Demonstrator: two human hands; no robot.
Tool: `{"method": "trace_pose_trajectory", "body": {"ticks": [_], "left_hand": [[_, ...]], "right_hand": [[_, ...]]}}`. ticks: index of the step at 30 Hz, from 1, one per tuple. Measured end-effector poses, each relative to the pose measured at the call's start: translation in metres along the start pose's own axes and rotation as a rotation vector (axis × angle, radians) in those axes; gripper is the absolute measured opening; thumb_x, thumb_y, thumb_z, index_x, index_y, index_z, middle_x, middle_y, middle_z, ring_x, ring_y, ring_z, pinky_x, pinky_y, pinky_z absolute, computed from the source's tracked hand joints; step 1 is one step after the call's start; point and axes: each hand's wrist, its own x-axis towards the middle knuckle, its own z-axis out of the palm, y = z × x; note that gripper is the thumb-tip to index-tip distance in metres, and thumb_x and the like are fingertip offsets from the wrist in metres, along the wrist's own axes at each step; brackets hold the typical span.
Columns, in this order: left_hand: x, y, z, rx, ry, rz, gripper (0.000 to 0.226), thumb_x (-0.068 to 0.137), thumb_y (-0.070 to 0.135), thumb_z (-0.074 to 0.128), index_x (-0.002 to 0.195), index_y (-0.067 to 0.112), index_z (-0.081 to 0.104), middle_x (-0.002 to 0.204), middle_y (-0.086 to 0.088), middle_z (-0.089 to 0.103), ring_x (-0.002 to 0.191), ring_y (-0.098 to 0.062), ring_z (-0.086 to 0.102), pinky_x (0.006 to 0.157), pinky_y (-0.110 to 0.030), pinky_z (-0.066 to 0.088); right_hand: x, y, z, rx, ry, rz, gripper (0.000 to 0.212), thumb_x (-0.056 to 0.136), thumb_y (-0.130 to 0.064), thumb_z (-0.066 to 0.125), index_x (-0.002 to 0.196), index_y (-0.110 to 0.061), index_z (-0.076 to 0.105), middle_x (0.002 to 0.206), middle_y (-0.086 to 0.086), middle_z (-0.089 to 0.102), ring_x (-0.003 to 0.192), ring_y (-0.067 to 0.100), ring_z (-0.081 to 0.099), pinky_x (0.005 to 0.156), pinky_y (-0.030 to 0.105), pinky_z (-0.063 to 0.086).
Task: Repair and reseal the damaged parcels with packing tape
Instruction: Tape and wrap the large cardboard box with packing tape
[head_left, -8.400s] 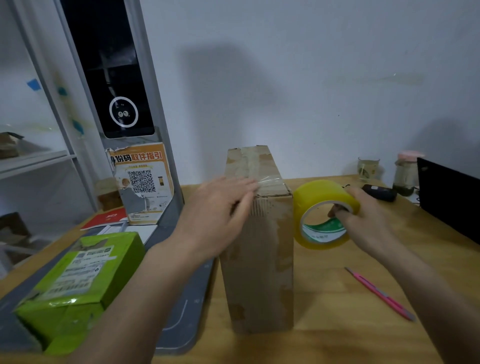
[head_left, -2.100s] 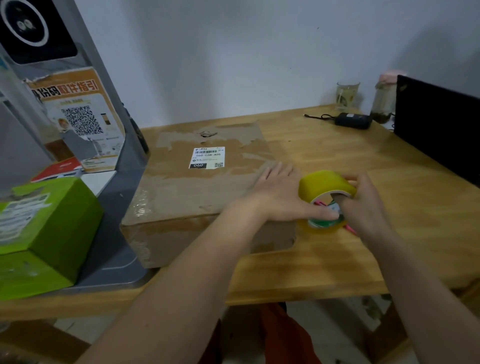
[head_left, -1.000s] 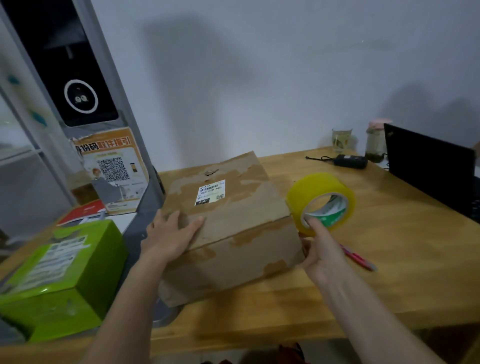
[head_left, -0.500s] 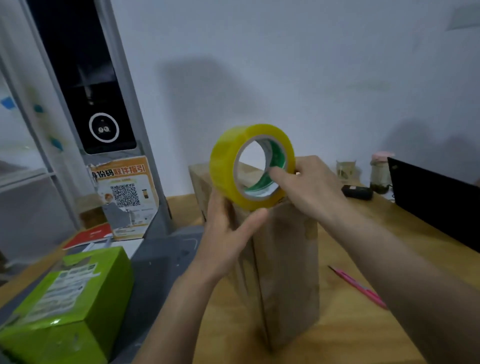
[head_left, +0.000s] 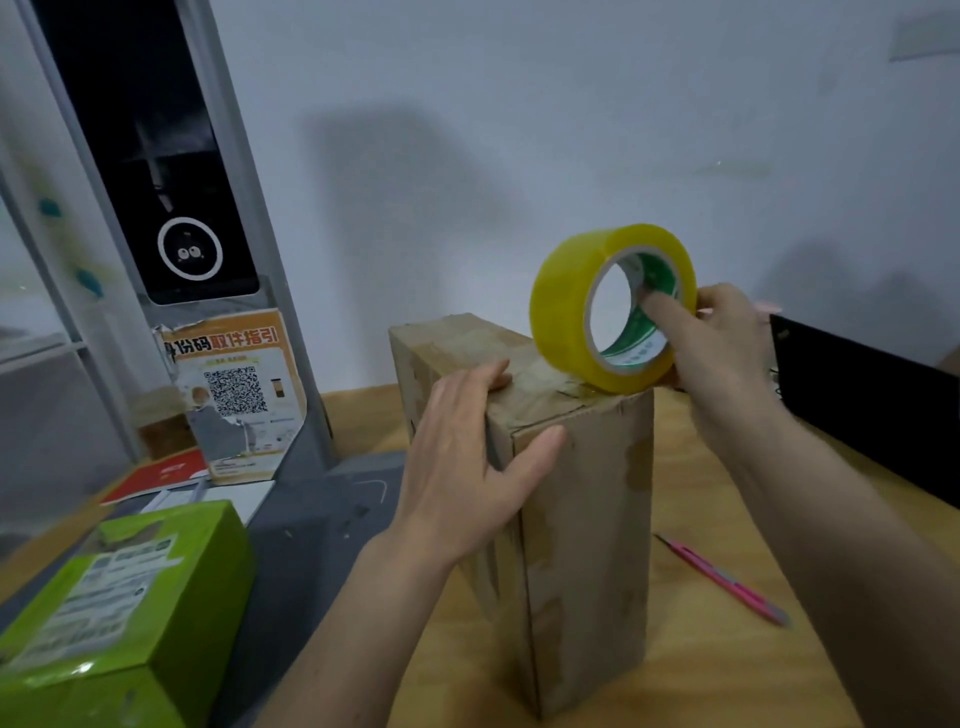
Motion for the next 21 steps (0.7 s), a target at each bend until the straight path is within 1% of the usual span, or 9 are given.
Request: {"method": "trace_pose_trajectory", "body": {"ticks": [2,4,6,10,12,14,16,19,21], "left_hand": [[-0.003,-0.003,0.001,-0.013,0.035,0.005,0.076,0.079,0.068,0.043,0.137,0.019,0.046,0.120,0.012,0.049,0.114,-0.003,0.043,0.094,-0.016,0.035],[-0.005,-0.005,0.000,-0.022,0.044,0.005,0.076,0.080,0.068,0.043,0.137,0.019,0.045,0.120,0.011,0.049,0.115,-0.002,0.043,0.093,-0.010,0.031],[-0.005,-0.004,0.000,-0.009,0.035,0.017,0.075,0.081,0.068,0.043,0.137,0.019,0.045,0.121,0.010,0.050,0.115,-0.003,0.044,0.094,-0.013,0.033],[-0.008,-0.005,0.000,-0.030,0.051,0.016,0.070,0.083,0.067,0.041,0.135,0.020,0.047,0.120,0.009,0.052,0.114,-0.005,0.046,0.093,-0.019,0.038],[-0.010,-0.007,-0.001,-0.036,0.059,0.015,0.072,0.083,0.068,0.041,0.136,0.019,0.047,0.121,0.009,0.053,0.115,-0.005,0.046,0.094,-0.017,0.036],[-0.009,-0.007,-0.001,-0.028,0.049,0.008,0.074,0.082,0.069,0.040,0.137,0.019,0.045,0.122,0.010,0.052,0.116,-0.005,0.045,0.094,-0.014,0.034],[-0.008,-0.006,0.000,-0.020,0.030,-0.008,0.075,0.081,0.069,0.040,0.139,0.021,0.044,0.123,0.012,0.050,0.116,-0.004,0.044,0.093,-0.014,0.033],[-0.008,-0.005,0.001,-0.020,0.028,-0.010,0.074,0.082,0.068,0.041,0.142,0.023,0.041,0.126,0.014,0.050,0.120,-0.003,0.043,0.095,-0.013,0.031],[-0.009,-0.004,-0.001,-0.033,0.024,0.006,0.071,0.085,0.064,0.041,0.147,0.029,0.035,0.129,0.014,0.051,0.123,-0.002,0.041,0.100,-0.015,0.029]], "right_hand": [[-0.004,0.004,0.006,0.078,-0.130,0.103,0.035,0.077,-0.041,0.071,0.100,-0.015,0.064,0.100,0.009,0.068,0.094,0.026,0.066,0.079,0.046,0.057],[-0.007,0.001,0.009,0.025,-0.202,0.105,0.020,0.084,-0.037,0.069,0.091,-0.019,0.067,0.098,0.009,0.071,0.095,0.028,0.065,0.091,0.050,0.052],[-0.003,-0.007,0.006,-0.032,-0.161,0.024,0.014,0.089,-0.032,0.065,0.083,-0.019,0.065,0.098,0.013,0.070,0.096,0.031,0.065,0.091,0.051,0.051],[0.015,-0.016,-0.012,0.098,0.000,-0.047,0.009,0.092,-0.024,0.062,0.083,-0.023,0.059,0.084,-0.004,0.065,0.080,0.013,0.063,0.079,0.044,0.054],[0.021,-0.007,-0.020,0.097,0.021,-0.045,0.007,0.091,-0.019,0.063,0.085,-0.021,0.060,0.080,-0.004,0.064,0.078,0.015,0.064,0.075,0.041,0.054],[0.025,0.009,-0.025,0.105,-0.025,0.025,0.003,0.091,-0.019,0.063,0.089,-0.019,0.061,0.080,0.000,0.066,0.079,0.019,0.065,0.072,0.038,0.053],[0.027,0.027,-0.029,0.106,-0.060,0.085,0.002,0.091,-0.018,0.063,0.091,-0.018,0.062,0.082,0.002,0.066,0.082,0.022,0.065,0.073,0.040,0.052],[0.023,0.051,-0.033,0.102,-0.089,0.198,0.012,0.089,-0.016,0.065,0.101,-0.013,0.062,0.091,0.008,0.068,0.087,0.027,0.065,0.077,0.044,0.052],[0.018,0.064,-0.032,0.146,-0.105,0.278,0.016,0.089,-0.017,0.065,0.103,-0.011,0.062,0.099,0.012,0.069,0.090,0.028,0.067,0.074,0.043,0.054]]}}
